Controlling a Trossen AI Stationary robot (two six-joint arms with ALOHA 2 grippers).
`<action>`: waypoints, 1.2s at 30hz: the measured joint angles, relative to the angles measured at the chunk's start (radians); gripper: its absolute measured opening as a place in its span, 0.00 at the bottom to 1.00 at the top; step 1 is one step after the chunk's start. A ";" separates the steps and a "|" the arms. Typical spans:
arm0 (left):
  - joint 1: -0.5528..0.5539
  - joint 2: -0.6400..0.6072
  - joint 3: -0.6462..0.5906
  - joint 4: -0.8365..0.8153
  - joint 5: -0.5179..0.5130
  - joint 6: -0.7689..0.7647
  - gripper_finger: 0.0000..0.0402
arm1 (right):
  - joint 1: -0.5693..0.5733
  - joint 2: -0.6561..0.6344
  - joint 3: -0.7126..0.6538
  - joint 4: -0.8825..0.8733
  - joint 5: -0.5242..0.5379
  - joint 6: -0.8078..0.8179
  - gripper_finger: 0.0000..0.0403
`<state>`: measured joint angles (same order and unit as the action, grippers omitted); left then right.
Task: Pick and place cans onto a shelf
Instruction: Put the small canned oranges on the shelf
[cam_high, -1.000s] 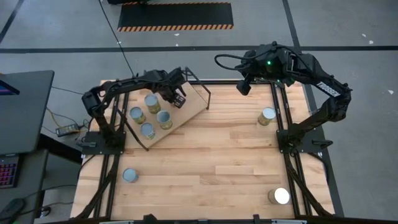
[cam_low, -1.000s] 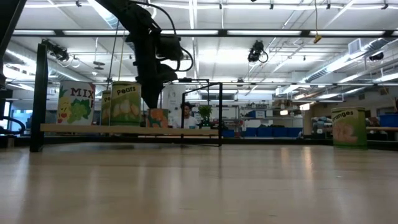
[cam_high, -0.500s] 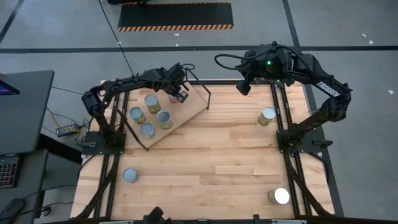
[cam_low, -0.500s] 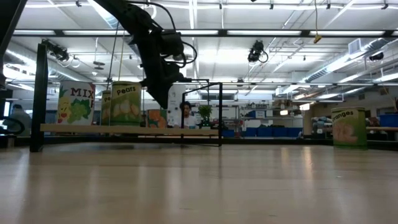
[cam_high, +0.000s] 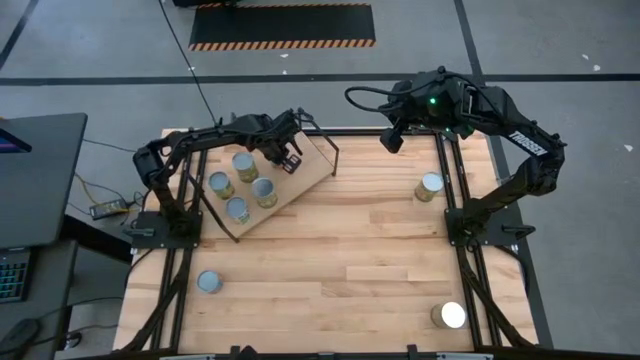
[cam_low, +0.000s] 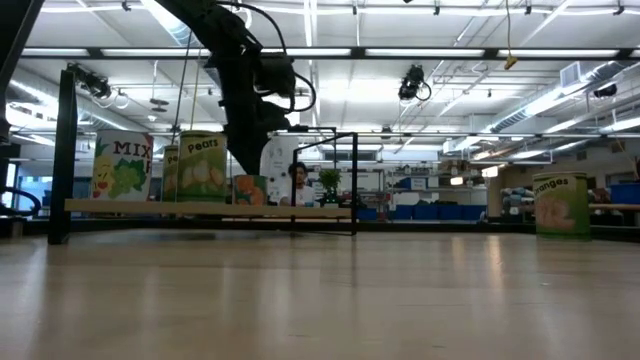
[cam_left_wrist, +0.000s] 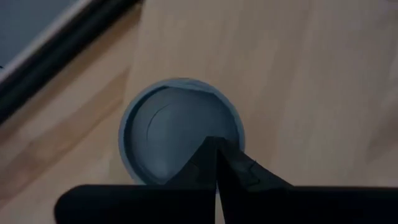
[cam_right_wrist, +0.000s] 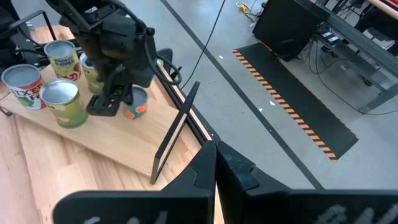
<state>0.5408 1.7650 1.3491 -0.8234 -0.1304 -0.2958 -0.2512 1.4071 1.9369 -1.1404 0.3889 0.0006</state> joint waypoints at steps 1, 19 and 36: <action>-0.002 -0.005 0.000 -0.021 0.006 0.000 0.02 | 0.000 0.000 0.000 0.000 0.000 0.000 0.03; 0.025 -0.024 0.000 -0.092 -0.063 -0.025 0.02 | -0.001 0.000 0.000 0.001 0.001 -0.019 0.03; 0.016 0.004 0.001 0.168 -0.090 0.070 0.02 | -0.001 0.000 0.000 0.001 0.001 -0.011 0.03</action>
<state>0.5564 1.7687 1.3502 -0.6550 -0.2199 -0.2257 -0.2520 1.4071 1.9369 -1.1394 0.3901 -0.0105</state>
